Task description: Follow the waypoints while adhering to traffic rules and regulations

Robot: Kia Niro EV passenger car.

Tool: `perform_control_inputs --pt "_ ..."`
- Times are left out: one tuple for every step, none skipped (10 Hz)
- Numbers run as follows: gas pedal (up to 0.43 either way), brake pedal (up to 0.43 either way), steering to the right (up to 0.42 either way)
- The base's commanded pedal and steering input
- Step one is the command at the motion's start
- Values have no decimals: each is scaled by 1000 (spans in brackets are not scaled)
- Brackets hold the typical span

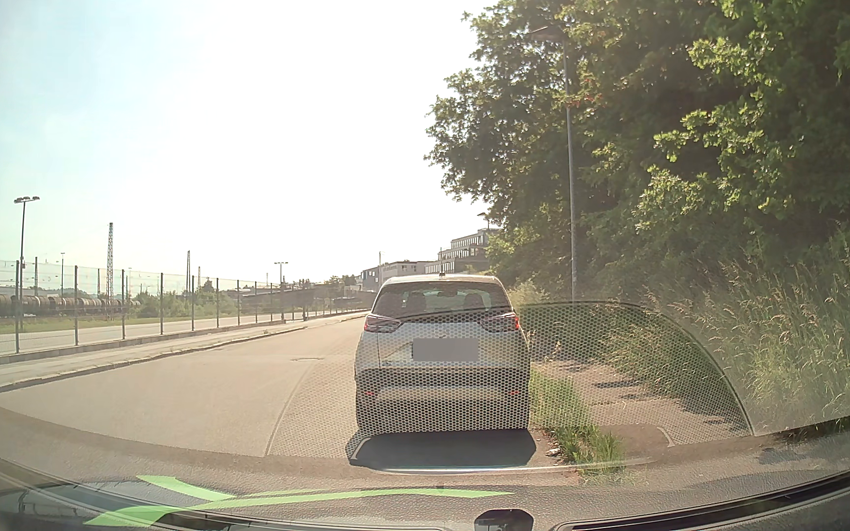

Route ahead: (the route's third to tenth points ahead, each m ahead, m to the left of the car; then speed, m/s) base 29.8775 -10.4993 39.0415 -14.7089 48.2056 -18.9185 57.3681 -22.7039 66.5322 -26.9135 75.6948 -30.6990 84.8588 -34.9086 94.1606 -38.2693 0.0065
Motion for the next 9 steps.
perform_control_inputs --pt "0 457 -780" --pt "0 457 -780" --pt "0 457 -780" --pt "0 457 -780" --pt "0 457 -780" --pt "0 457 -780" --pt "0 451 -780" --pt "0 451 -780" --pt "0 457 -780"
